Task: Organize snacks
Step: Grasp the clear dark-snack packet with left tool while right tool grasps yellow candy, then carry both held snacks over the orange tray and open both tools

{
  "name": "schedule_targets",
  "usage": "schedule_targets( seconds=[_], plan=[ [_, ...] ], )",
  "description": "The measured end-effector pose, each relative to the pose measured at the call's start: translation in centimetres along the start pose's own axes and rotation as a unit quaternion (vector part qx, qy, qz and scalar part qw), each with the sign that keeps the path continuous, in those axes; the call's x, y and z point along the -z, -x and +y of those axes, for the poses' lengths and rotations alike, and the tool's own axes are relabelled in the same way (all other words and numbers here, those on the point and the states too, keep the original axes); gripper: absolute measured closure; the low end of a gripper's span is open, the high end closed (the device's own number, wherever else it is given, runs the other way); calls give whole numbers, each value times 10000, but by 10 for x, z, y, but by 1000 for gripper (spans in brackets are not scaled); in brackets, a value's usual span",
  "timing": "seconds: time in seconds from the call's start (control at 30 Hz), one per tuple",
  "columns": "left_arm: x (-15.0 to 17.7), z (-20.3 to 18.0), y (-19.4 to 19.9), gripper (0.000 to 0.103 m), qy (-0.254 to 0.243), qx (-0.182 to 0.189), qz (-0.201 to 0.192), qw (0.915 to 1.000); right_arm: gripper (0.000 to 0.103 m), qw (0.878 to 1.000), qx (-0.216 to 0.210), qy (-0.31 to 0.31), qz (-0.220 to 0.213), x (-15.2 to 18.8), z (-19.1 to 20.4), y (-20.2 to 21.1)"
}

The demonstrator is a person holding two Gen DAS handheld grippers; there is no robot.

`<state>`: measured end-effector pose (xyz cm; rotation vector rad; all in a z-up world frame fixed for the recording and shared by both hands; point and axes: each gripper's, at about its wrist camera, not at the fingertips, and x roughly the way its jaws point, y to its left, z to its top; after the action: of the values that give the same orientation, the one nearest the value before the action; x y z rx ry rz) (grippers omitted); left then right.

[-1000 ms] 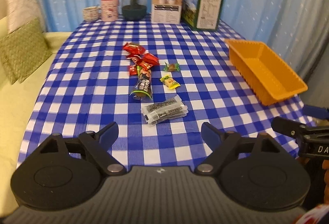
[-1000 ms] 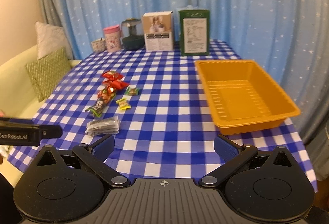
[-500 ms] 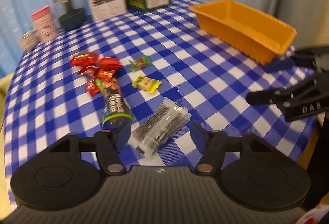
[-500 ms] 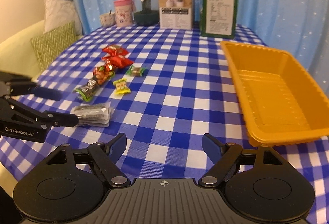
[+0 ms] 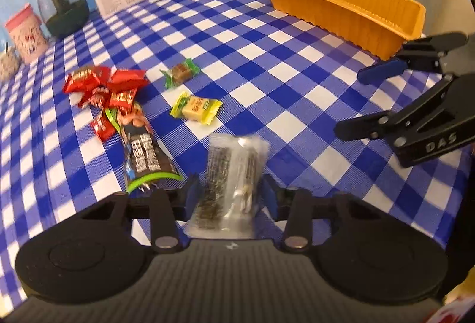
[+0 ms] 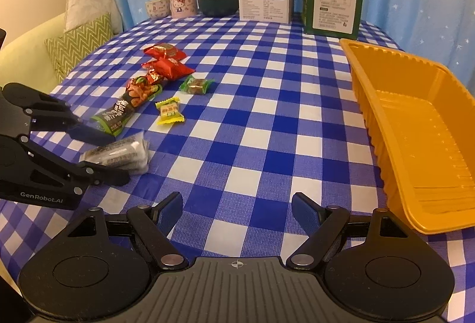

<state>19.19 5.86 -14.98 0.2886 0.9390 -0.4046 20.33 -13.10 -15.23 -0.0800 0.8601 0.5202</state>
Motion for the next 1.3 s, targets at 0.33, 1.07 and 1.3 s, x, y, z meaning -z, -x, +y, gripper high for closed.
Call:
schedule_targets(
  seconds=[0.33, 1.07, 1.3],
  plan=[
    [4, 7, 22, 69, 675, -167, -316, 9971, 22, 9996, -36, 128, -251, -22, 8, -11],
    [9, 61, 43, 69, 1907, -985, -672, 9744, 70, 9934, -651, 830, -454, -71, 60, -97],
    [6, 57, 41, 69, 1911, -933, -665, 9749, 81, 9929, -583, 911, -485, -67, 63, -97]
  ],
)
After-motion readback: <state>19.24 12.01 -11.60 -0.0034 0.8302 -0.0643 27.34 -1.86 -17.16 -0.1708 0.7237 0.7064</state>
